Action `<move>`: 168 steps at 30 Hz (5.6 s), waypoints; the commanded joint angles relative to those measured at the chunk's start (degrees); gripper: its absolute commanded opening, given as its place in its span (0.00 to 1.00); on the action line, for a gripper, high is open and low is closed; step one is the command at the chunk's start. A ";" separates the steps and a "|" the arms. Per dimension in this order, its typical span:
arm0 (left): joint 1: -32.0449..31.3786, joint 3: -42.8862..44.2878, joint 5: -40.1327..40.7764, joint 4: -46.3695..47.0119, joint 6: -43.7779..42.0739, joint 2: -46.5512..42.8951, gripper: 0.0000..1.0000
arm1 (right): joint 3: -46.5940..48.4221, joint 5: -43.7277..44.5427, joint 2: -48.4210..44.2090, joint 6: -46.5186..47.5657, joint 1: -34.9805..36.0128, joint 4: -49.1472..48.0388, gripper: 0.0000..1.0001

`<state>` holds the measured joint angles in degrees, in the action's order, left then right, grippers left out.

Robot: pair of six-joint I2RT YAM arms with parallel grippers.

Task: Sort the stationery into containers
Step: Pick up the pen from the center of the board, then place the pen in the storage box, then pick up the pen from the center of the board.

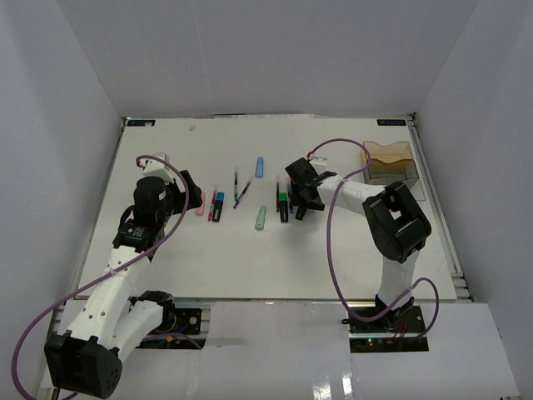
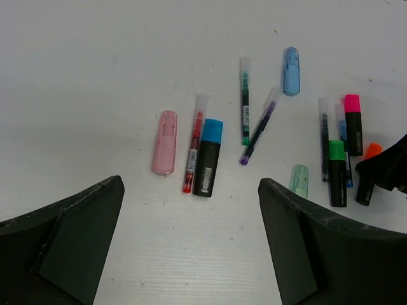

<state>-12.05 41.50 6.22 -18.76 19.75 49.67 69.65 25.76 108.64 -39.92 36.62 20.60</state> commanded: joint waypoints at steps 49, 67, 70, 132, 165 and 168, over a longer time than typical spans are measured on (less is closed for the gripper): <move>0.37 -0.63 -2.18 0.92 0.64 0.08 0.98 | -11.82 -1.85 -21.20 -14.74 -43.13 -6.71 0.34; 0.36 -0.63 -2.53 0.92 0.56 0.43 0.98 | -11.46 -7.64 -21.89 -7.57 -42.95 -9.17 0.62; 0.45 -0.54 -2.53 0.83 0.55 0.34 0.98 | -10.59 -9.14 -23.21 1.12 -41.02 -10.05 0.76; 0.45 -0.54 -2.26 0.57 0.47 1.22 0.98 | 4.36 -16.53 5.97 29.55 -6.56 -19.37 0.54; 0.45 -0.54 -2.35 0.48 0.47 1.04 0.98 | -21.48 -5.98 -30.14 15.76 -20.00 -17.35 0.19; 0.45 -0.63 -2.44 0.48 0.55 0.96 0.98 | -23.33 -6.16 -35.42 12.59 -24.92 -17.35 0.20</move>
<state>-12.05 40.97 4.43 -18.83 20.03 51.22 48.03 18.39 76.64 -21.87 14.81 3.46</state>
